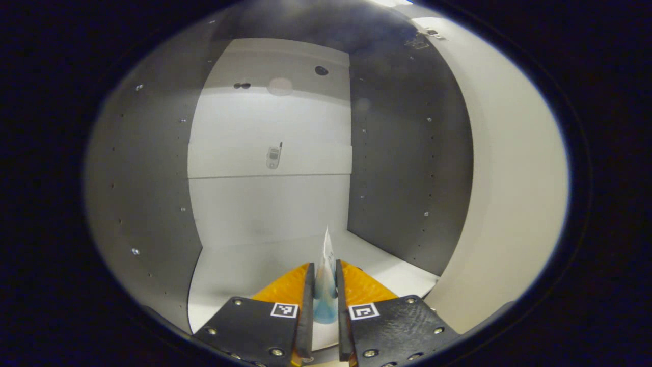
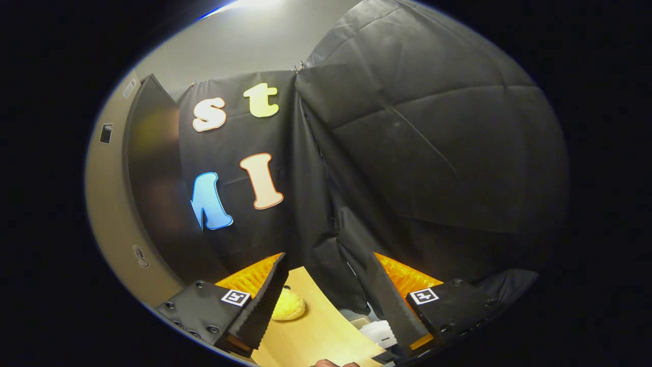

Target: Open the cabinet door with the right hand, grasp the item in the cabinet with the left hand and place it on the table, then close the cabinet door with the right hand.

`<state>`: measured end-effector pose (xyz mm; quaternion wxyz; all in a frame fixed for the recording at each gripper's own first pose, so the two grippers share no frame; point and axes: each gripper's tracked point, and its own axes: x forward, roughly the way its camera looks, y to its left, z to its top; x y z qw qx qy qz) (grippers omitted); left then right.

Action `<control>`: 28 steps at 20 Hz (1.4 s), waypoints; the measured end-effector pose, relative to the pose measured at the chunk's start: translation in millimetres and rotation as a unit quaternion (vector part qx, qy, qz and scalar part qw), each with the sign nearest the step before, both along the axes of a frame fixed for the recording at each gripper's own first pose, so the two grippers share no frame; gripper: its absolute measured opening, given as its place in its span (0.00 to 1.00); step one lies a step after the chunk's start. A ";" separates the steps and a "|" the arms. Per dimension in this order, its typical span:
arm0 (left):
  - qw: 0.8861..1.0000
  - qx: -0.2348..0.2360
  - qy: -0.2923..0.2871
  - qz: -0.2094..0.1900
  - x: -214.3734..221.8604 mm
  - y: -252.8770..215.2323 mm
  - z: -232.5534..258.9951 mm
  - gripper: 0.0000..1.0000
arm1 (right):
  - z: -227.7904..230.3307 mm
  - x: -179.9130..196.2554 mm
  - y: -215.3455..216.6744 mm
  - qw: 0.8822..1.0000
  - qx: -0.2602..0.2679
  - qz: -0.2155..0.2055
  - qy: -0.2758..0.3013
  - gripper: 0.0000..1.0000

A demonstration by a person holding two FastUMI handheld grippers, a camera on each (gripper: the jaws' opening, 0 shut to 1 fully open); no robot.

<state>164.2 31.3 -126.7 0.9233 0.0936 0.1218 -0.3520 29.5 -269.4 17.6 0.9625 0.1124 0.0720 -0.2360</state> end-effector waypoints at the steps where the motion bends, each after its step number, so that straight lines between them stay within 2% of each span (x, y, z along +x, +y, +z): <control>1: 1.000 0.001 -0.008 0.003 1.3 -0.2 1.5 0.22 | 0.6 0.2 -0.2 1.000 0.000 0.000 0.001 0.98; 2: 1.000 0.002 -0.012 0.006 -0.3 -0.8 4.1 0.16 | 0.5 -0.1 -0.3 1.000 0.000 -0.001 0.002 0.98; 4: 1.000 -0.008 -0.008 0.006 -1.6 -0.6 3.1 0.12 | 2.1 -0.9 -0.5 1.000 0.002 -0.002 0.002 0.98; 5: 1.000 -0.014 -0.007 0.005 -1.9 -0.8 4.7 0.15 | 2.9 -0.9 0.0 1.000 0.003 -0.003 0.001 0.98; 8: 1.000 -0.017 -0.015 0.006 -8.2 5.9 12.9 0.15 | 5.2 -4.4 1.0 1.000 0.002 -0.003 -0.002 0.98; 9: 1.000 -0.020 -0.022 0.005 -11.4 9.0 19.9 0.19 | 5.9 -4.5 0.9 1.000 0.002 -0.002 -0.003 0.98; 11: 0.999 -0.021 -0.034 0.005 -17.6 16.3 31.4 0.12 | 7.6 -5.1 1.4 1.000 0.003 -0.001 -0.004 0.98; 15: 0.999 -0.023 -0.045 0.008 -37.5 38.7 51.8 0.16 | 16.7 -13.4 -1.5 1.000 -0.003 -0.015 -0.014 0.98; 17: 0.998 -0.033 -0.046 0.003 -48.1 56.7 58.5 0.19 | 24.4 -23.4 3.4 0.999 -0.008 -0.022 -0.024 0.98; 19: 0.998 -0.038 -0.053 0.000 -57.4 74.6 63.5 0.17 | 28.7 -38.6 5.4 0.999 -0.009 -0.027 -0.029 0.98; 20: 0.998 -0.039 -0.052 0.000 -63.2 85.1 65.4 0.15 | 29.3 -46.5 5.4 0.999 -0.011 -0.031 -0.030 0.92; 21: 0.998 -0.040 -0.052 0.002 -67.3 95.7 67.9 0.15 | 31.3 -51.8 6.1 0.999 -0.013 -0.034 -0.031 0.92; 22: 0.998 -0.040 -0.052 0.006 -71.4 106.0 68.8 0.12 | 32.6 -56.9 9.6 0.999 -0.014 -0.038 -0.033 0.98; 24: 0.998 -0.037 -0.054 0.015 -78.3 128.5 71.8 0.12 | 37.9 -65.1 16.1 0.998 -0.014 -0.045 -0.039 0.98; 25: 0.998 -0.032 -0.056 0.019 -80.8 138.5 74.1 0.12 | 39.4 -68.7 20.0 0.998 -0.012 -0.047 -0.042 0.92; 28: 0.998 -0.026 -0.057 0.032 -92.4 179.7 72.7 0.12 | 43.3 -76.2 36.3 0.998 -0.010 -0.043 -0.051 0.98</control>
